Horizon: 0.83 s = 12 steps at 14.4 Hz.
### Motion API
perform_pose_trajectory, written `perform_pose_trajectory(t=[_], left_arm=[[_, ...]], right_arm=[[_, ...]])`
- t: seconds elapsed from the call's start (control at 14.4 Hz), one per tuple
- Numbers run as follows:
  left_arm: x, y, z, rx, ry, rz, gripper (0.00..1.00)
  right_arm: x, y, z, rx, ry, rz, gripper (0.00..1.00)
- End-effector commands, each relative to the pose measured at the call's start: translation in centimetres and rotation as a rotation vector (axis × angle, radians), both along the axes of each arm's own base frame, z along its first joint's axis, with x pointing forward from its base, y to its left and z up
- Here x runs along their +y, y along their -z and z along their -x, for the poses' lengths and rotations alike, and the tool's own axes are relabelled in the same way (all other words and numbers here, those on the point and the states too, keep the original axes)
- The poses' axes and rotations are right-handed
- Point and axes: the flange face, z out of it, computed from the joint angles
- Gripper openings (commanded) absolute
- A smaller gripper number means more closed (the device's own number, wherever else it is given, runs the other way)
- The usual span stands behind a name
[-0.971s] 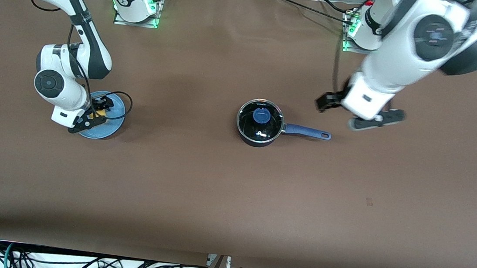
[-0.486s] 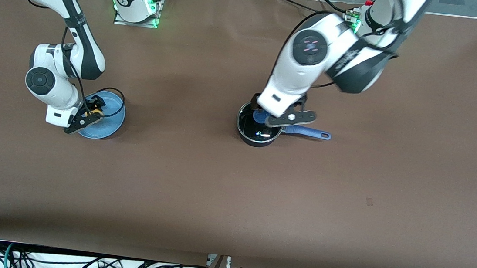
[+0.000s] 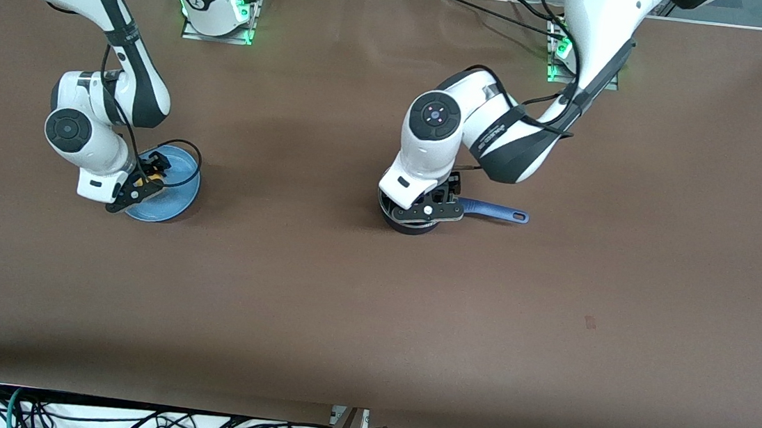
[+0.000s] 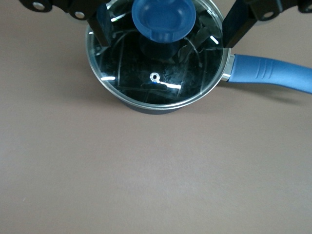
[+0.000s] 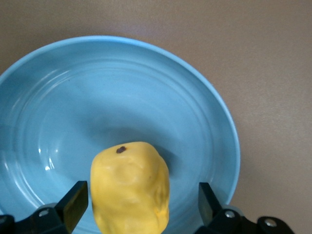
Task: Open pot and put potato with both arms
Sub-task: 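Grasp the potato with the right gripper while the left gripper grasps the lid knob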
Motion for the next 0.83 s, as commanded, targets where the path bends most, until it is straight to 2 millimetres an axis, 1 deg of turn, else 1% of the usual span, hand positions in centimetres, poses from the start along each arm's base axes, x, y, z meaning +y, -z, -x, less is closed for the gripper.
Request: perform_pose_trajectory(t=[0.0, 0.07, 0.14, 0.21, 0.35, 0.49, 0.62, 0.69, 0.76], left_arm=[[0.1, 1.2, 0.8, 0.013, 0.081, -0.036, 1.0], [0.2, 1.6, 0.9, 0.019, 0.088, -0.04, 1.0], [0.1, 1.8, 1.2, 0.023, 0.092, -0.043, 1.0], [0.1, 2.2, 1.6, 0.03, 0.094, -0.045, 1.0], [0.1, 2.5, 1.7, 0.034, 0.092, -0.043, 1.0], [0.0, 2.8, 1.9, 0.037, 0.087, -0.044, 1.0], [-0.1, 2.9, 2.1, 0.054, 0.073, -0.031, 1.0], [-0.2, 2.9, 2.2, 0.06, 0.069, -0.025, 0.97], [-0.3, 2.9, 2.3, 0.067, 0.066, -0.018, 0.9]], right_arm=[[-0.1, 0.4, 0.5, -0.001, -0.016, 0.0, 0.99], [-0.1, 0.6, 0.6, 0.004, -0.011, -0.002, 0.9], [-0.1, 0.7, 0.7, 0.007, 0.004, -0.001, 0.75], [-0.1, 0.7, 0.7, 0.007, 0.006, -0.002, 0.63], [-0.1, 0.6, 0.7, 0.005, 0.007, -0.002, 0.46], [-0.1, 0.5, 0.5, -0.003, 0.044, -0.005, 0.43], [0.2, 0.1, 0.0, -0.02, 0.083, -0.004, 0.43], [0.5, -0.5, -0.4, -0.036, 0.079, -0.004, 0.43], [0.6, -1.1, -0.7, -0.047, 0.078, -0.005, 0.43]])
